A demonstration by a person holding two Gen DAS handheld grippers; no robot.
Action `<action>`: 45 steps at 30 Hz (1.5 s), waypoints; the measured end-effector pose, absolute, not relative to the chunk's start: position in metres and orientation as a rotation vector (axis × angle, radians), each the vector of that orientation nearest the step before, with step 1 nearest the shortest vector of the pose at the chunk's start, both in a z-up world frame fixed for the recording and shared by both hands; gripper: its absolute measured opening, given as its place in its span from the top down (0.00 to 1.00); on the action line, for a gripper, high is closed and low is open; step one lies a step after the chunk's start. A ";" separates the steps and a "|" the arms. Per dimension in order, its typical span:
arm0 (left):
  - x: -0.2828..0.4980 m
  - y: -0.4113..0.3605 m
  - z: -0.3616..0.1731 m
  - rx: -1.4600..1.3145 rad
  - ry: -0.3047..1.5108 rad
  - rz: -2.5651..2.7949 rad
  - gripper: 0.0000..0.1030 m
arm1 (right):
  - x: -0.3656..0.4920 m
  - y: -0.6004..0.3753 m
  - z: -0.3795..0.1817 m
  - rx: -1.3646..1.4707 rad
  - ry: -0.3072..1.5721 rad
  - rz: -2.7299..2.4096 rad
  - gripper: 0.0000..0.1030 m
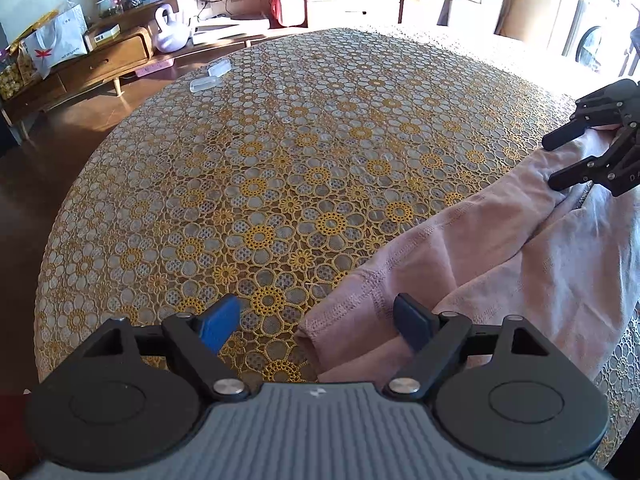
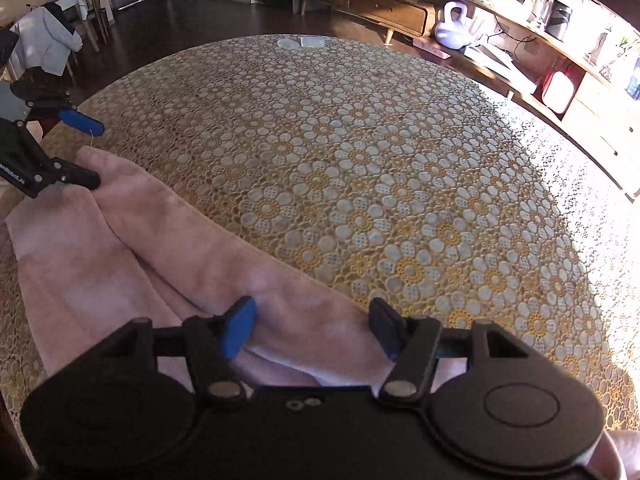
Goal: Fold clothes
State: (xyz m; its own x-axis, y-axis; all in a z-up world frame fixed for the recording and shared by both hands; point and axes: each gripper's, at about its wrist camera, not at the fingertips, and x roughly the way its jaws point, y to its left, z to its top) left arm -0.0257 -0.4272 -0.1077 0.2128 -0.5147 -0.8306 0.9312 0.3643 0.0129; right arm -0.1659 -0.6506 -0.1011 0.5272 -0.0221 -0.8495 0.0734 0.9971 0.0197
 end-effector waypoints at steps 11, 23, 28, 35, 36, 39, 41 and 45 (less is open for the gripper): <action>-0.031 -0.431 -0.097 0.562 0.845 -1.158 0.91 | -0.177 -0.647 -0.093 0.059 0.987 -0.045 0.00; -0.007 -0.430 -0.032 0.376 0.689 -1.158 0.93 | -0.178 -0.670 -0.078 -0.025 0.941 -0.079 0.00; 0.003 -0.439 -0.021 0.364 0.662 -1.163 0.93 | -0.155 -0.701 -0.088 0.040 0.980 -0.077 0.00; 0.013 -0.453 -0.024 0.393 0.648 -1.156 0.93 | -0.148 -0.722 -0.101 0.156 1.023 0.000 0.00; 0.015 -0.456 -0.025 0.400 0.645 -1.151 0.93 | -0.150 -0.719 -0.100 0.137 1.009 -0.007 0.00; 0.025 -0.474 -0.028 0.424 0.623 -1.116 0.93 | -0.151 -0.717 -0.087 0.053 0.945 -0.097 0.00; 0.037 -0.495 -0.026 0.437 0.598 -1.086 0.93 | -0.148 -0.718 -0.076 -0.017 0.893 -0.178 0.00; 0.062 -0.544 -0.008 0.421 0.500 -1.055 0.93 | -0.134 -0.726 -0.052 -0.177 0.766 -0.373 0.00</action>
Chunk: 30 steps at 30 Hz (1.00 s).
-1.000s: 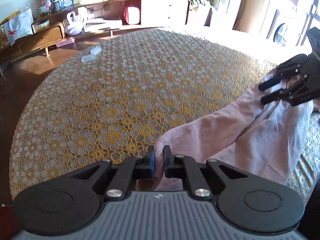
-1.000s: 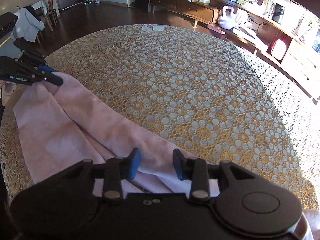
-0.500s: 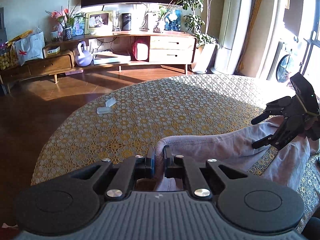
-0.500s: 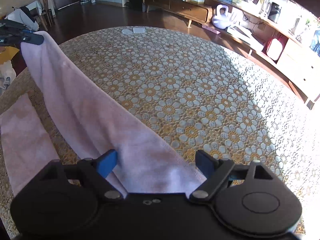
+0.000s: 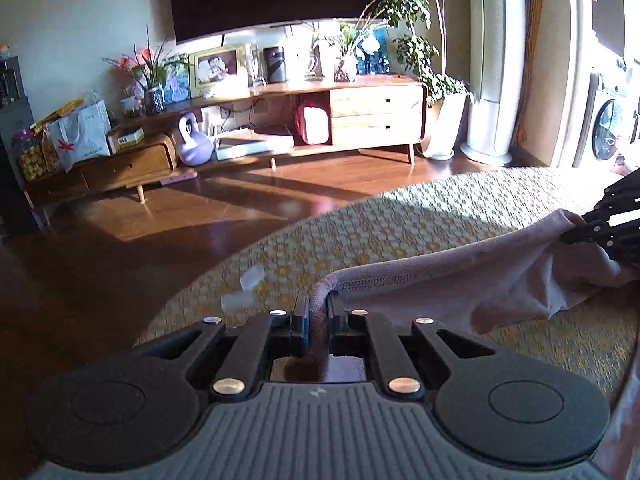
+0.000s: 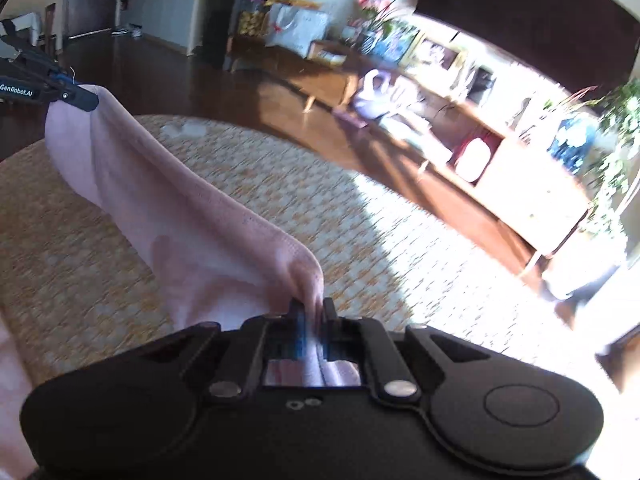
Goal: Fold clothes
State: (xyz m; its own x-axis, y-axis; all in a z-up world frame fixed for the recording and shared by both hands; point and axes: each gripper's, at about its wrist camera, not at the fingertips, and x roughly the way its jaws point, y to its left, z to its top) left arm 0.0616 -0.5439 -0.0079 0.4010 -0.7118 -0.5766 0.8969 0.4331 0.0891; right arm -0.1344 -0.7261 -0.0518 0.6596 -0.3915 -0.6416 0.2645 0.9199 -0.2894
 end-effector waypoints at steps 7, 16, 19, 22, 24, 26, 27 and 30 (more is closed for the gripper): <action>0.084 -0.576 -0.025 0.445 0.540 -1.087 0.93 | -0.130 -0.733 -0.058 -0.199 0.794 -0.340 0.00; 0.065 -0.508 -0.072 0.553 0.713 -1.206 0.93 | -0.153 -0.682 -0.099 -0.098 0.981 -0.042 0.00; 0.056 -0.483 -0.071 0.565 0.742 -1.252 0.88 | -0.166 -0.673 -0.102 -0.076 1.017 -0.005 0.00; 0.037 -0.462 -0.072 0.601 0.756 -1.300 0.70 | -0.178 -0.668 -0.101 -0.081 1.052 0.029 0.00; 0.025 -0.446 -0.074 0.616 0.760 -1.334 0.46 | -0.183 -0.664 -0.096 -0.078 1.063 0.055 0.00; 0.014 -0.433 -0.074 0.631 0.761 -1.378 0.33 | -0.185 -0.663 -0.084 -0.082 1.045 0.056 0.00; 0.009 -0.430 -0.074 0.642 0.750 -1.386 0.33 | -0.184 -0.665 -0.077 -0.083 1.029 0.049 0.00; 0.013 -0.434 -0.067 0.637 0.710 -1.304 0.33 | -0.174 -0.668 -0.062 -0.095 0.968 0.015 0.00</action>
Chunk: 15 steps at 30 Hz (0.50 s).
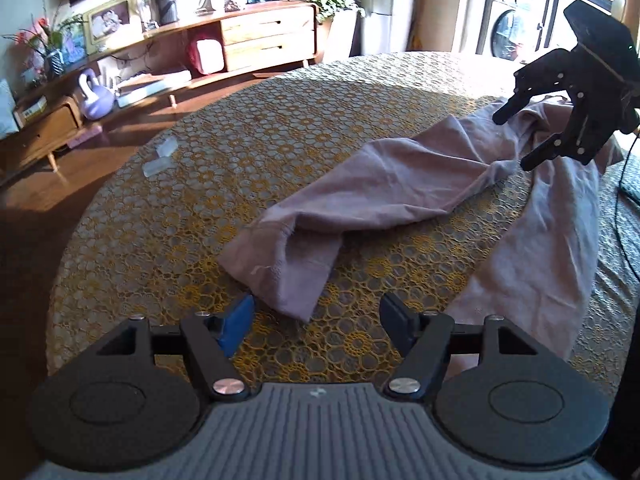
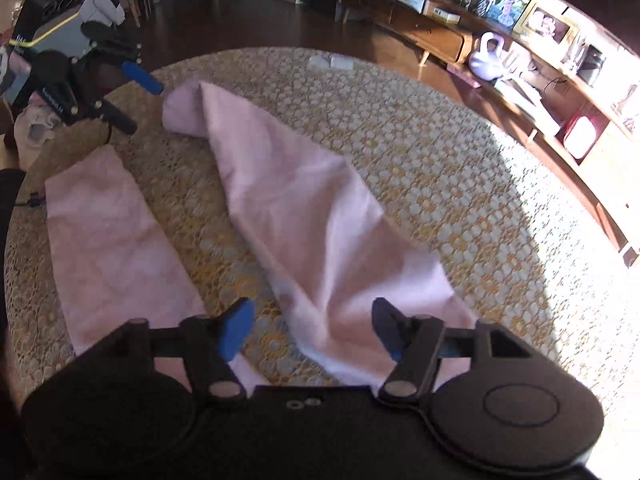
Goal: Fold clothes
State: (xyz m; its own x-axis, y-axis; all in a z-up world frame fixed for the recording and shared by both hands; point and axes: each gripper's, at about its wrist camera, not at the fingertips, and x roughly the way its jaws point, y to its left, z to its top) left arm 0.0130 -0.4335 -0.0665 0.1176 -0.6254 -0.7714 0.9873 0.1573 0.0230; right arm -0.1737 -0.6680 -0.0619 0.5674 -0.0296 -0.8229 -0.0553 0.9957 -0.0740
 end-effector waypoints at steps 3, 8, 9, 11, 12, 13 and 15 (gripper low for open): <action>0.036 -0.444 -0.065 0.543 0.783 -1.253 0.33 | -0.143 -0.674 -0.060 -0.079 0.917 -0.018 0.00; 0.029 -0.456 -0.078 0.601 0.778 -1.296 0.33 | -0.094 -0.680 -0.075 -0.053 0.922 -0.007 0.00; 0.026 -0.458 -0.082 0.614 0.778 -1.306 0.33 | -0.084 -0.682 -0.078 -0.048 0.924 -0.004 0.00; 0.021 -0.460 -0.088 0.625 0.753 -1.295 0.35 | -0.064 -0.684 -0.084 -0.038 0.929 0.002 0.00; 0.020 -0.461 -0.091 0.632 0.736 -1.284 0.39 | -0.057 -0.687 -0.089 -0.037 0.939 -0.001 0.00; 0.019 -0.463 -0.093 0.640 0.731 -1.279 0.59 | -0.050 -0.690 -0.094 -0.039 0.955 -0.008 0.00; 0.017 -0.464 -0.097 0.660 0.729 -1.285 0.78 | -0.039 -0.693 -0.106 -0.024 0.981 -0.015 0.00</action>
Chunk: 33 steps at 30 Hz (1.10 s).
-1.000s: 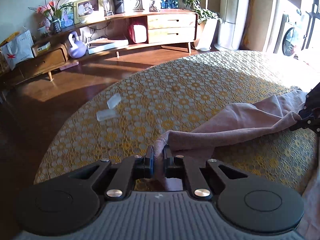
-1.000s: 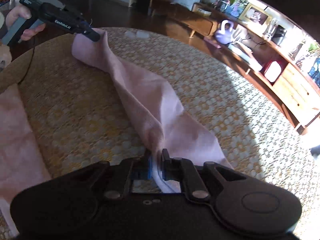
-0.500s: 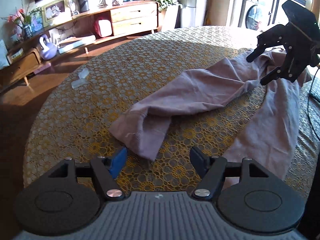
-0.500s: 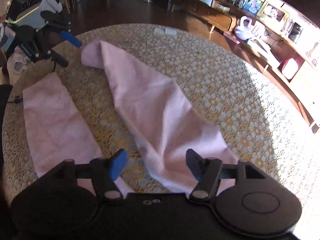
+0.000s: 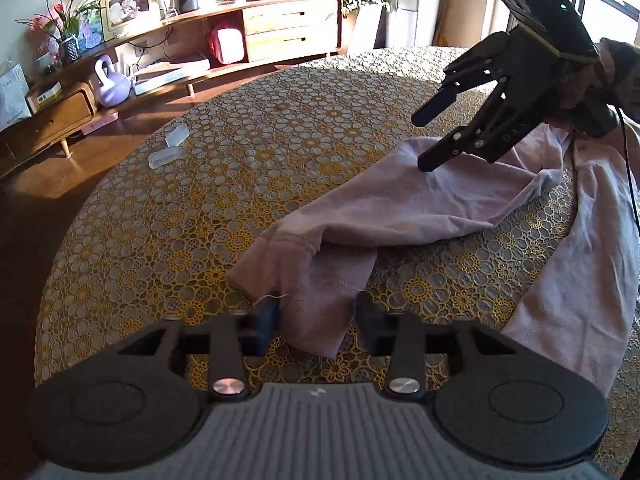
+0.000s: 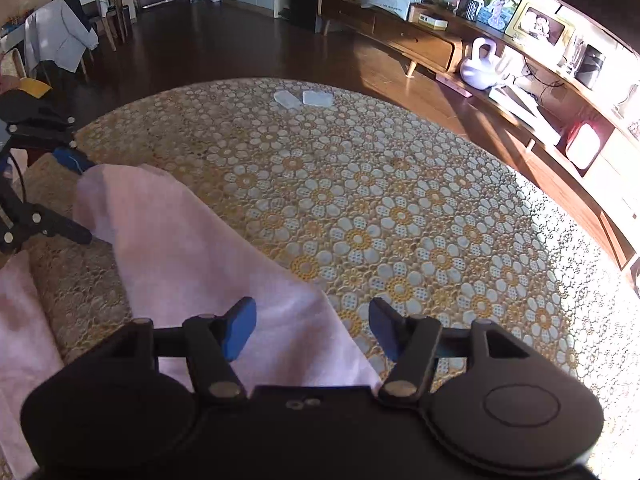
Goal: Fold clothes
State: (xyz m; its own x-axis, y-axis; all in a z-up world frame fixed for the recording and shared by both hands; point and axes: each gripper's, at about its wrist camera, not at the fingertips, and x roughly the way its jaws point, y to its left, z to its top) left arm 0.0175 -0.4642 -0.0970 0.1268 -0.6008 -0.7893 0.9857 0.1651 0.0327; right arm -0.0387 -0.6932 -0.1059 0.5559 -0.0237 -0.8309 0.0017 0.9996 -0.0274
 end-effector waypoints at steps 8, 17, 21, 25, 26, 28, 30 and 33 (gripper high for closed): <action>0.000 -0.445 -0.091 0.699 0.643 -1.365 0.92 | -0.044 -0.692 -0.108 0.062 0.974 0.044 0.00; -0.023 -0.413 -0.098 0.803 0.718 -1.458 0.90 | -0.120 -0.654 -0.088 -0.008 1.040 0.190 0.00; -0.023 -0.405 -0.090 0.795 0.722 -1.449 0.83 | -0.135 -0.647 -0.091 -0.014 1.049 0.181 0.00; -0.013 -0.400 -0.073 0.762 0.734 -1.443 0.65 | -0.140 -0.650 -0.081 -0.022 1.025 0.149 0.00; -0.011 -0.399 -0.069 0.754 0.736 -1.442 0.42 | -0.141 -0.650 -0.079 -0.024 1.019 0.141 0.00; -0.006 -0.396 -0.061 0.738 0.742 -1.439 0.23 | -0.143 -0.652 -0.074 -0.029 1.007 0.125 0.00; -0.003 -0.396 -0.056 0.728 0.743 -1.431 0.23 | -0.147 -0.656 -0.072 -0.028 1.007 0.116 0.00; -0.001 -0.407 -0.052 0.703 0.734 -1.427 0.23 | -0.145 -0.657 -0.073 -0.028 0.997 0.105 0.00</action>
